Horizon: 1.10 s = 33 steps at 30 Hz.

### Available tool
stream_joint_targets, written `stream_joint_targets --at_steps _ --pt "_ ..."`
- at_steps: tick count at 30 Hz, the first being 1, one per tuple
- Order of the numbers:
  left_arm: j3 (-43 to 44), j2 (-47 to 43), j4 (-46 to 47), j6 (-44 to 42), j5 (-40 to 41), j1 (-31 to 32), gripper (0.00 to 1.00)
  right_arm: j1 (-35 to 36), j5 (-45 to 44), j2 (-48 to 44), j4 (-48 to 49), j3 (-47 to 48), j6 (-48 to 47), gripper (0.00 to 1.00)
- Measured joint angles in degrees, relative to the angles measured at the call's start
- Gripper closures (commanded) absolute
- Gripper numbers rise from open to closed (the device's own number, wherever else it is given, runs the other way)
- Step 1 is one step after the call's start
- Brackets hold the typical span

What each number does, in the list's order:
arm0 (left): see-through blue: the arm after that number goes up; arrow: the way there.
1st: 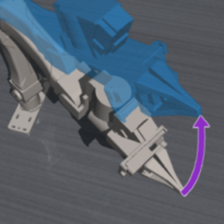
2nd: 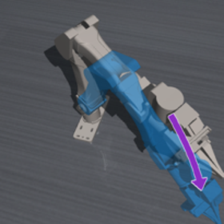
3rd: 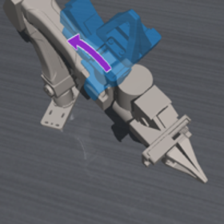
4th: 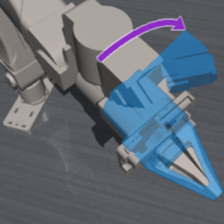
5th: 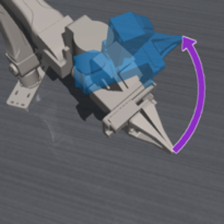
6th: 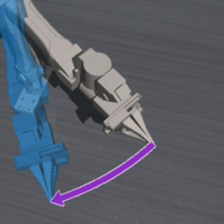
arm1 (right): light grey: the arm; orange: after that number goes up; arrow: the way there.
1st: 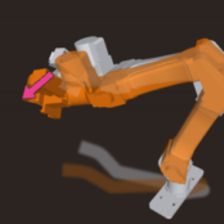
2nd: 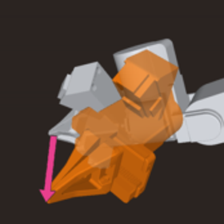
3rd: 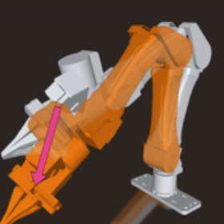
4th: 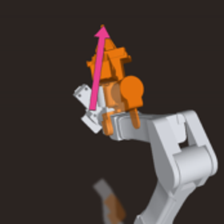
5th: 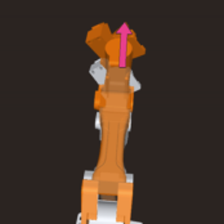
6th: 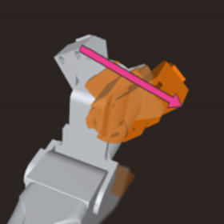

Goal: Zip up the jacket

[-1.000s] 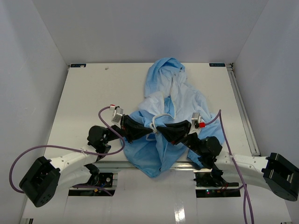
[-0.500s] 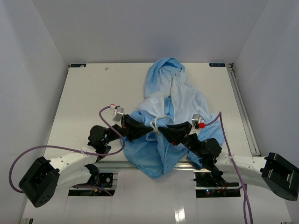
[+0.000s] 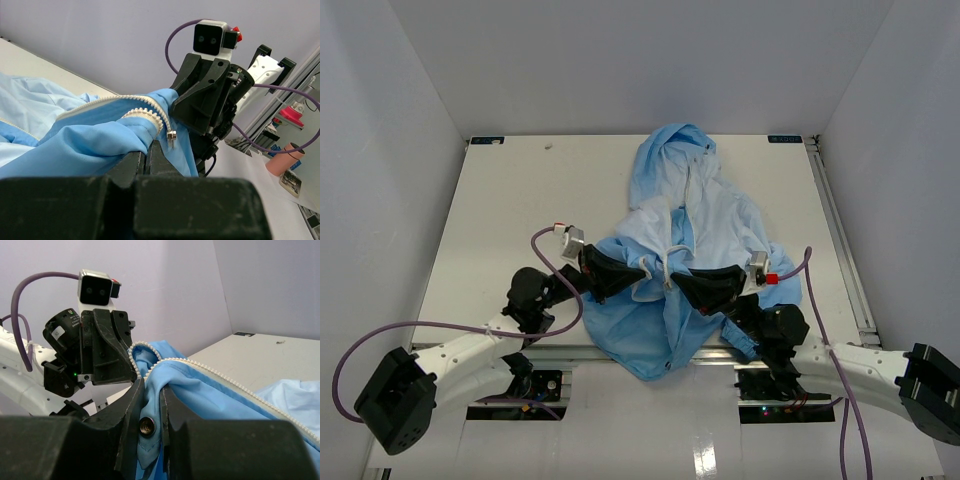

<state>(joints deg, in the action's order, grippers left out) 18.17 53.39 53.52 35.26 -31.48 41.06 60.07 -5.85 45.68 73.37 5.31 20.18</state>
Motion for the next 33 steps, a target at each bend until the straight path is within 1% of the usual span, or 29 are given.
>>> stream_joint_targets --at_steps 4,12,16,20,24,29,31,33 --pt "0.0 1.3 0.7 1.3 -1.1 0.0 1.0 0.0 0.3 -0.4 0.1 0.0 -0.6 0.92" --pt "0.0 5.2 2.5 3.7 -7.8 0.0 1.0 0.0 2.5 2.4 -0.5 1.1 -1.2 0.92" --pt "0.1 4.0 2.7 4.1 -10.9 0.0 1.0 0.0 5.2 1.6 -4.5 2.5 -1.5 0.92" --pt "0.5 1.9 2.1 5.1 -11.5 0.0 1.0 0.0 7.6 -1.7 -9.1 2.1 -2.9 0.92" --pt "-0.1 2.0 8.1 9.1 -12.0 0.0 1.0 0.0 10.2 -4.9 -13.3 1.9 -4.9 0.92" --pt "0.0 6.5 14.9 14.4 -13.6 0.0 1.0 0.0 13.5 -4.4 -15.3 1.9 -6.0 0.92" --pt "0.1 8.5 16.6 16.2 -14.3 0.0 1.0 0.0 14.5 -3.4 -15.6 2.0 -6.0 0.89" --pt "0.2 9.3 17.0 17.0 -14.7 0.0 1.0 0.0 15.0 -2.6 -16.4 2.0 -5.7 0.82"
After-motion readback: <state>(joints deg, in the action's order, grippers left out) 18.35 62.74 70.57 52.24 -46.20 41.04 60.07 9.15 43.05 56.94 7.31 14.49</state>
